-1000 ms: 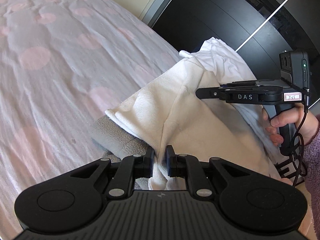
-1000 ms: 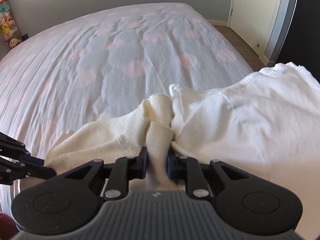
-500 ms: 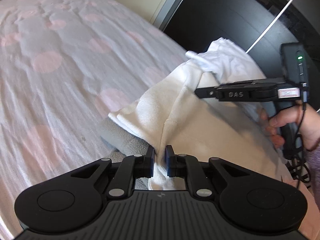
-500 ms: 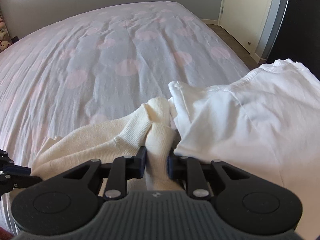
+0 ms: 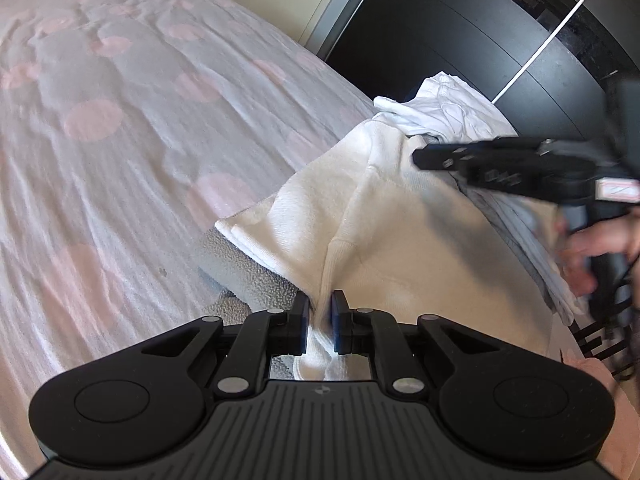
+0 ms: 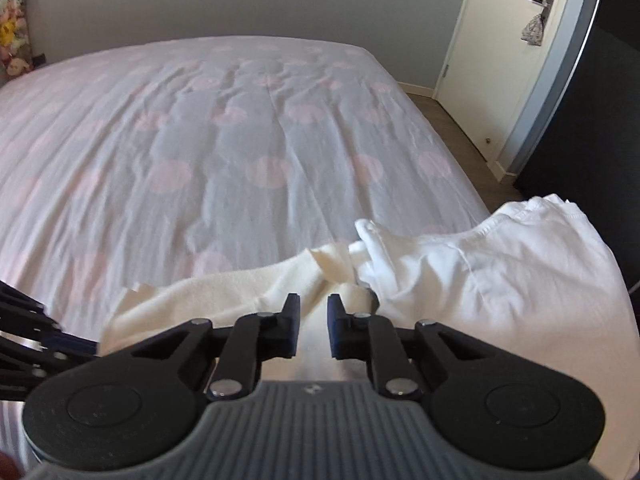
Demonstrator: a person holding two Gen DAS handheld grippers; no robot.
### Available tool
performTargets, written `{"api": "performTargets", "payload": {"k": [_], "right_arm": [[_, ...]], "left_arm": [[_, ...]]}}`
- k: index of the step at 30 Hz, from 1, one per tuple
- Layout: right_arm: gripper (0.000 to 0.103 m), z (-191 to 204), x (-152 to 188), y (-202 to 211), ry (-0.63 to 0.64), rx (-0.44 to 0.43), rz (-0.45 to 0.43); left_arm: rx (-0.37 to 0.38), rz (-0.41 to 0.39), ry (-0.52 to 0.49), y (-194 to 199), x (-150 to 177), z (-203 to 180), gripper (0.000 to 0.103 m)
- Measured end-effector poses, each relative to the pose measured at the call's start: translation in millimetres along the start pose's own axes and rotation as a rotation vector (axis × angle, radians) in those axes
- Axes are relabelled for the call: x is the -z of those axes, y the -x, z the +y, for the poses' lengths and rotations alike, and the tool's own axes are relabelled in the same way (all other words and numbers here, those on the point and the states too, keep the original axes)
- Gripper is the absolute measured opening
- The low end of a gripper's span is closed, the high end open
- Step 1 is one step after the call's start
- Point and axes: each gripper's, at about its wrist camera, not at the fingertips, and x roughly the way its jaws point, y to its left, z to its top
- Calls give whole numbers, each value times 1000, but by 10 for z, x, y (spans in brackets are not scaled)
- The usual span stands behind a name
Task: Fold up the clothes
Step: 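Lower the sweater beside the white stack and open both tools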
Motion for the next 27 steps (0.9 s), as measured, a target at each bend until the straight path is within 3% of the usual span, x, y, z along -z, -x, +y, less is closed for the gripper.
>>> {"api": "performTargets", "payload": {"k": [3, 7, 12, 15, 19, 27], "right_arm": [[14, -14, 62, -272, -56, 6, 3], [10, 86, 5, -499, -14, 80, 32], [10, 111, -62, -607, -5, 101, 59], [11, 89, -73, -372, -2, 73, 28], [17, 46, 93, 250, -16, 12, -46], [18, 120, 987, 1243, -155, -30, -127]], "left_arm": [[12, 1, 7, 4, -15, 30, 9], [27, 6, 40, -22, -24, 81, 9], [33, 16, 62, -7, -37, 76, 11], [31, 12, 68, 88, -44, 36, 12], [30, -23, 54, 341, -36, -73, 13], [14, -19, -22, 648, 189, -397, 13]]}}
